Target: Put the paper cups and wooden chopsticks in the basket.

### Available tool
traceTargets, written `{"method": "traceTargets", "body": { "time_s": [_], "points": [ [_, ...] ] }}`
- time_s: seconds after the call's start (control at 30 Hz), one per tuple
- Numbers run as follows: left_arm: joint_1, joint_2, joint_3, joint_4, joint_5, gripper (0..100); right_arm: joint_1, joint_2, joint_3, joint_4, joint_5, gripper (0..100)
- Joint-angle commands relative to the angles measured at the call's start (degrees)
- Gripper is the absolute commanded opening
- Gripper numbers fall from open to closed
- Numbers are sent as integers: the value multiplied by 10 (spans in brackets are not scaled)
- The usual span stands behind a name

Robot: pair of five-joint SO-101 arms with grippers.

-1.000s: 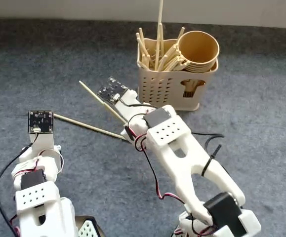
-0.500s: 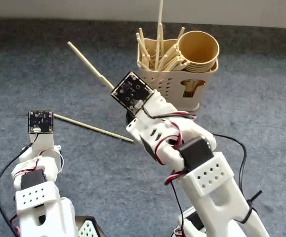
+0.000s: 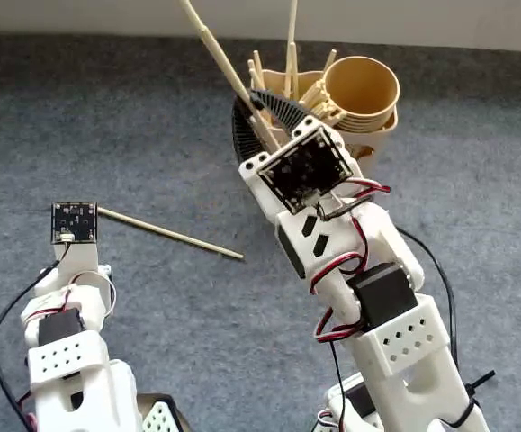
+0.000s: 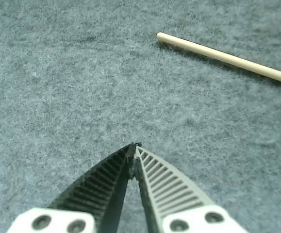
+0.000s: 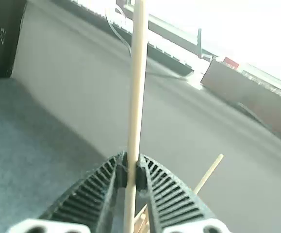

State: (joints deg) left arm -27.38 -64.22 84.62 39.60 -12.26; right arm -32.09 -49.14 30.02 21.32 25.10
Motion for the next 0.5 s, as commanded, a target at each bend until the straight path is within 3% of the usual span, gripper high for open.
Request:
{"method": "traceTargets", "body": {
  "time_s": [0.0,0.2,0.47],
  "points": [
    [-7,-9,-1,-11,-4,8,8,-17,-6,-71,3,4],
    [-7,-9,-1,-11,-4,8,15,8,-5,-175,3,4],
    [-7,-9,-1,-11,-4,8,72,153,-5,-329,2,4]
  ]
}}
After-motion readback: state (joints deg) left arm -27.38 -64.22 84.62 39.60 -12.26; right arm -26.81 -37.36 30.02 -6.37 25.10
